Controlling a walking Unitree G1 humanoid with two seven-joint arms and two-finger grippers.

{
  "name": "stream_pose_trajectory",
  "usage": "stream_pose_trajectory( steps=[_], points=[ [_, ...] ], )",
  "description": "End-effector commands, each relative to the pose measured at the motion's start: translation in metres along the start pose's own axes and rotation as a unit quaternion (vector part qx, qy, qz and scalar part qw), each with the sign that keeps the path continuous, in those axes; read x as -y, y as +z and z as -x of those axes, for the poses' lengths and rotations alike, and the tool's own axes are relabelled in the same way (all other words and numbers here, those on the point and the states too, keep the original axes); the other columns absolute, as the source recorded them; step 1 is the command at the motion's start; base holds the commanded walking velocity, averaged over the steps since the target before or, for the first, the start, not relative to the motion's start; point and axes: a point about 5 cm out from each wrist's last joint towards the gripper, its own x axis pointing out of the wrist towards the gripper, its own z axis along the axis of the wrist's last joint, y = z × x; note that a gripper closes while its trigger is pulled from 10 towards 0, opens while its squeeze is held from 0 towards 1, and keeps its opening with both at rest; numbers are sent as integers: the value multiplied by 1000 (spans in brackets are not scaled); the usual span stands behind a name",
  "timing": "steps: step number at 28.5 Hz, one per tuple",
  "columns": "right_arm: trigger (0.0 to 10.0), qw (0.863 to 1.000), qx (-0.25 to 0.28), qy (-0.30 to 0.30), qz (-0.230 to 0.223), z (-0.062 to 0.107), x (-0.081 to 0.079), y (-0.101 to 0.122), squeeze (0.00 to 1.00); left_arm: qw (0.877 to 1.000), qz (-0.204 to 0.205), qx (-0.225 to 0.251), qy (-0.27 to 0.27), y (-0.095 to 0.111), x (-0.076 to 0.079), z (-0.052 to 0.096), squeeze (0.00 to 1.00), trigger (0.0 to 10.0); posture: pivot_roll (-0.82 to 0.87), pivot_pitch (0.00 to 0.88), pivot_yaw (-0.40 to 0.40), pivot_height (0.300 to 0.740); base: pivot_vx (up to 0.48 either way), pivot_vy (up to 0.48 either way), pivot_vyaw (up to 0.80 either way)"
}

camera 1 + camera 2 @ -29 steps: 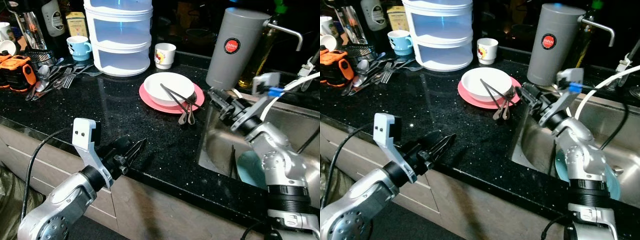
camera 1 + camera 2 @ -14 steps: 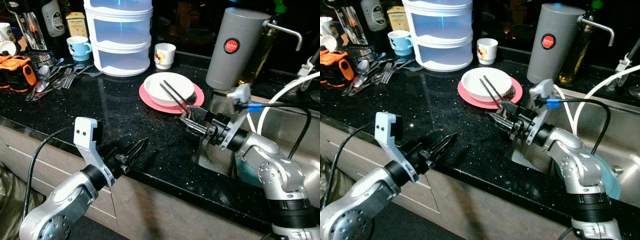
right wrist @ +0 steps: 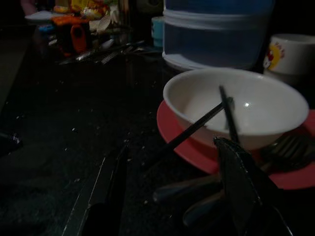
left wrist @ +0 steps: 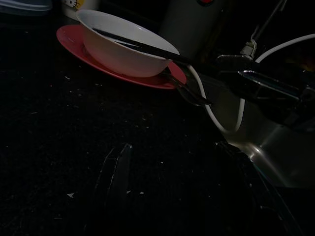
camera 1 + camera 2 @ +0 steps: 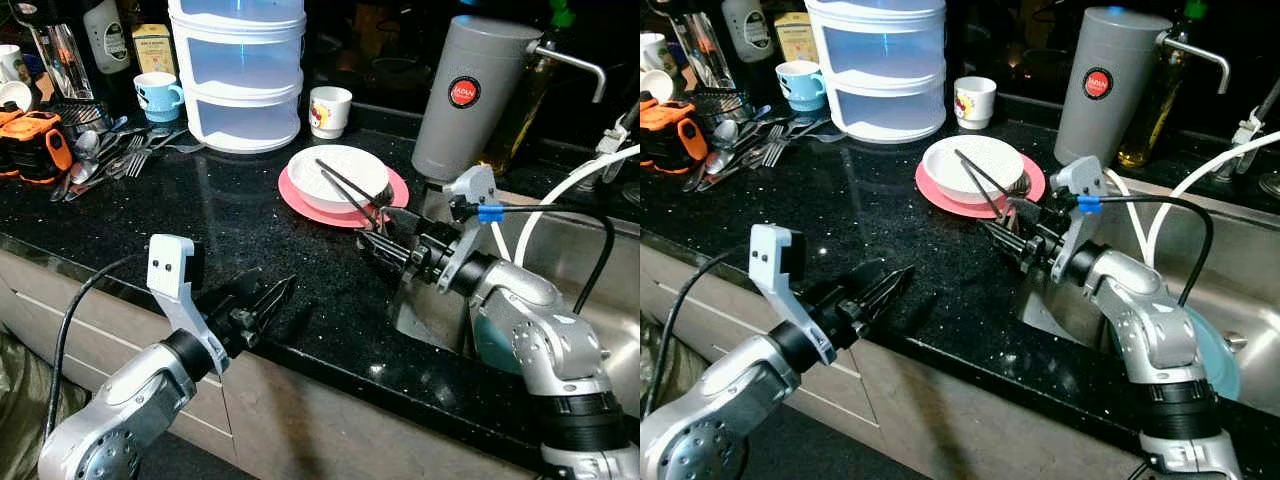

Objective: Kitchen organization

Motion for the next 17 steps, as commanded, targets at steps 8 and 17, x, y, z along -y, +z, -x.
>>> stream_pose_trajectory(
  steps=[8, 17],
  points=[
    [10000, 999, 16, -29, 35, -2, 7, 9, 0, 1000, -2, 4, -3, 0, 3, -1, 0, 10000, 100, 0, -12, 740, 0, 0, 0],
    [10000, 989, -50, -14, 140, -2, 4, -3, 0, 1000, -2, 5, -3, 1, 3, -2, 0, 10000, 99, 0, -10, 740, 0, 0, 0]
  ],
)
